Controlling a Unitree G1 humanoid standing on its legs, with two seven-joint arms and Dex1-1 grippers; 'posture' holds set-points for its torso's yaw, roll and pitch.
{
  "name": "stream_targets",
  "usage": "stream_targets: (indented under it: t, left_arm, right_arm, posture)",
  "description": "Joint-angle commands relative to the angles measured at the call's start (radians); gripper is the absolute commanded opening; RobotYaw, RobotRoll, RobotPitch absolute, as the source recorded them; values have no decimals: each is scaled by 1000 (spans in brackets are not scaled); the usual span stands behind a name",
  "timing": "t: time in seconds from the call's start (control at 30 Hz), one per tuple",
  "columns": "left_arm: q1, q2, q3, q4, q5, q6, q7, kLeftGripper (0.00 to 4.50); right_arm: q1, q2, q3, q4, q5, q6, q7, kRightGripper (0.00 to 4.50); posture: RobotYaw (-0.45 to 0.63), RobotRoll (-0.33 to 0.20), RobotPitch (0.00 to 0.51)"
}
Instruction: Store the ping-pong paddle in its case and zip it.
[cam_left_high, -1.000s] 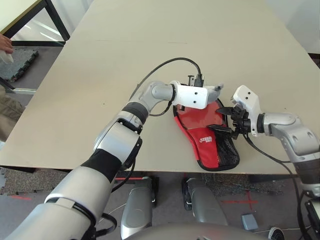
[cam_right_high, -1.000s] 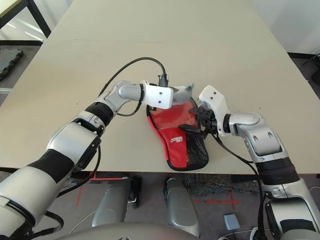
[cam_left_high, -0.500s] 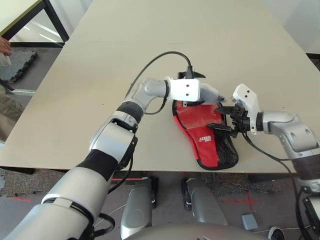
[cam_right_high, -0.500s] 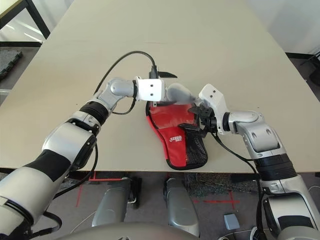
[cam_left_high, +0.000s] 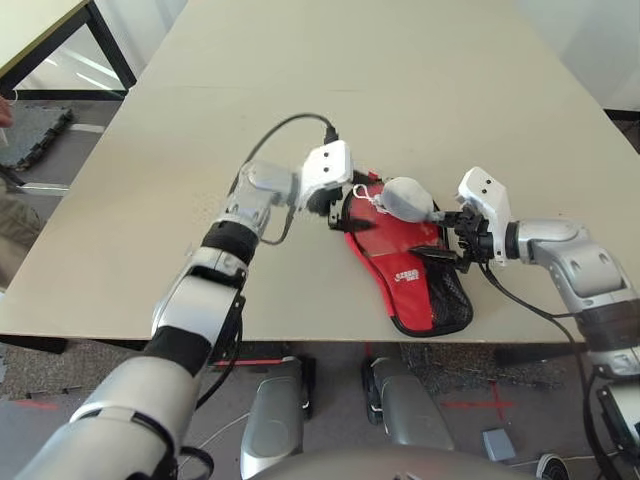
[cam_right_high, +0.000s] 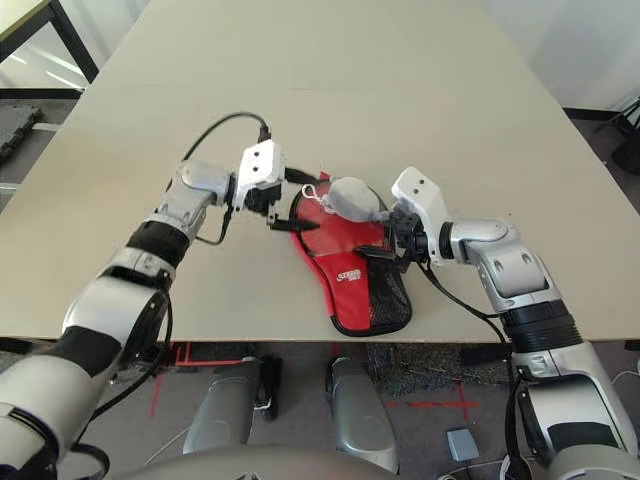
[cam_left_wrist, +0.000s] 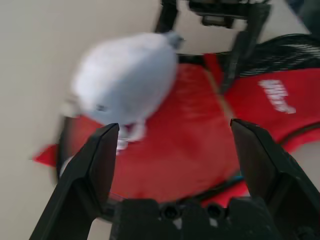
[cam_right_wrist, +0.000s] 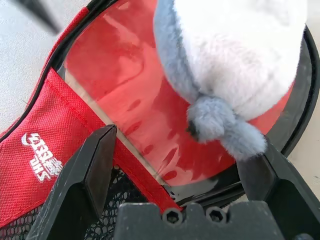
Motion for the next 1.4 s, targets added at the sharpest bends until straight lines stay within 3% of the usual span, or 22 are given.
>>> stream_targets:
  t: [0.03,0.27,0.67,0.93,1.2,1.4]
  left_arm:
    - [33,5,-40,-108,-5,91,-5,4468]
    - [75,-7,-92,-140,31,110,75,4468]
    - [63,-45,-162,77,112,51,205,4468]
    - [42,-58,-167,132,115,19,204,4468]
    - [24,-62,-169,168,113,-2,203,4468]
    - [26,-63,-170,169,111,-7,195,4468]
  right_arm:
    - [49,15,76,83,-41,36,1,4500]
    - [57,13,70,76,-41,36,0,4500]
    - [65,7,65,68,-39,37,2,4500]
    - [63,-74,-18,14,22,73,51,4500]
    - [-40,-205,-136,-62,168,200,157,4500]
    - [-166,-216,-104,-60,168,187,170,4500]
  posture:
    - [-1,0,167]
    - [-7,0,168]
    - [-16,0,170]
    - [-41,0,167]
    - [-43,0,161]
    - [-43,0,156]
